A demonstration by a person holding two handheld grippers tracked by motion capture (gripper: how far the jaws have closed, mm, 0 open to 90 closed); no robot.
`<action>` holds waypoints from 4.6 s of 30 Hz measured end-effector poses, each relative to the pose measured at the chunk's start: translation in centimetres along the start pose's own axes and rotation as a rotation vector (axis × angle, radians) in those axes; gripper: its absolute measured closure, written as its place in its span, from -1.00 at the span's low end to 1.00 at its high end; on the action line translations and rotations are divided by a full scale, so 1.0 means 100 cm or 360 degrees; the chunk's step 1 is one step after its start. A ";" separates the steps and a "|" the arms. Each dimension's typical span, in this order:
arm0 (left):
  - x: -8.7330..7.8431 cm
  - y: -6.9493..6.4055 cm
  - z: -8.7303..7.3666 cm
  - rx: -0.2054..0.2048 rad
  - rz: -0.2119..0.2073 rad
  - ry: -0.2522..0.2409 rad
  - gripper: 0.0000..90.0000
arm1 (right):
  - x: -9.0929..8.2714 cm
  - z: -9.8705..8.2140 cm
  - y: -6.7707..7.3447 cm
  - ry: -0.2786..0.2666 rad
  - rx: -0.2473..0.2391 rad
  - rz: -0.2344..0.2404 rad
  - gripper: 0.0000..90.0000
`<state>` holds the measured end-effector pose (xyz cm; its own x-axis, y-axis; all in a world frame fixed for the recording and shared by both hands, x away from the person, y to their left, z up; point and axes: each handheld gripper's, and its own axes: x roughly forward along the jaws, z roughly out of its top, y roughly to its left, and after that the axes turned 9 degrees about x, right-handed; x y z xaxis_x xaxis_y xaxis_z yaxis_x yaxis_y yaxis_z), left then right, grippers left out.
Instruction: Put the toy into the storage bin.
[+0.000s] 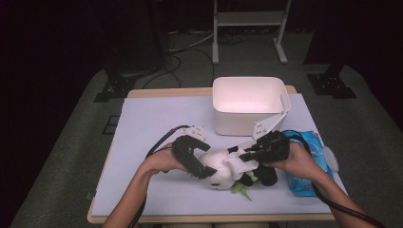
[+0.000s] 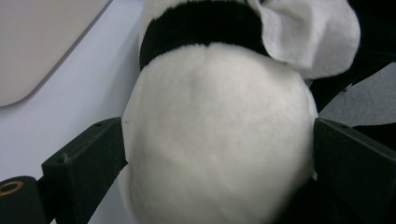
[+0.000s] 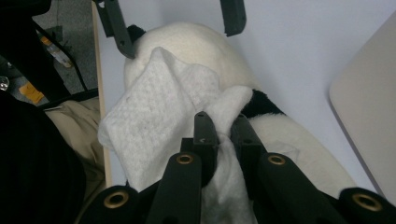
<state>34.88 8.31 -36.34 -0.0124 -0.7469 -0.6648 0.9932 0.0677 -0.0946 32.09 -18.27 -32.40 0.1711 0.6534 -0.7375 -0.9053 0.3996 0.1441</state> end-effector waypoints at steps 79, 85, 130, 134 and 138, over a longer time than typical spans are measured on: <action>0.024 -0.001 0.011 0.0129 -0.0145 0.0111 -0.36 | -0.006 -0.010 -0.009 -0.0054 0.0059 0.0018 0.84; 0.011 0.005 0.023 0.0211 -0.0048 0.0101 -0.32 | -0.018 0.001 -0.014 -0.0098 0.0052 -0.0037 0.84; 0.007 -0.003 -0.010 0.0202 0.0142 0.0044 -0.80 | 0.000 -0.024 -0.006 -0.0010 0.0081 -0.0013 0.84; 0.008 -0.004 -0.009 0.0229 0.0141 0.0026 -0.73 | 0.001 -0.012 -0.002 -0.0026 0.0048 -0.0029 0.84; 0.009 -0.005 -0.005 0.0256 0.0139 0.0042 -0.74 | 0.010 0.007 -0.002 -0.0012 -0.0010 -0.0057 0.84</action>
<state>34.32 7.88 -37.27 0.0736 -0.7252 -0.6846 0.9963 0.0234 0.0824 32.72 -17.22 -32.72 0.2061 0.6437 -0.7370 -0.9011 0.4185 0.1136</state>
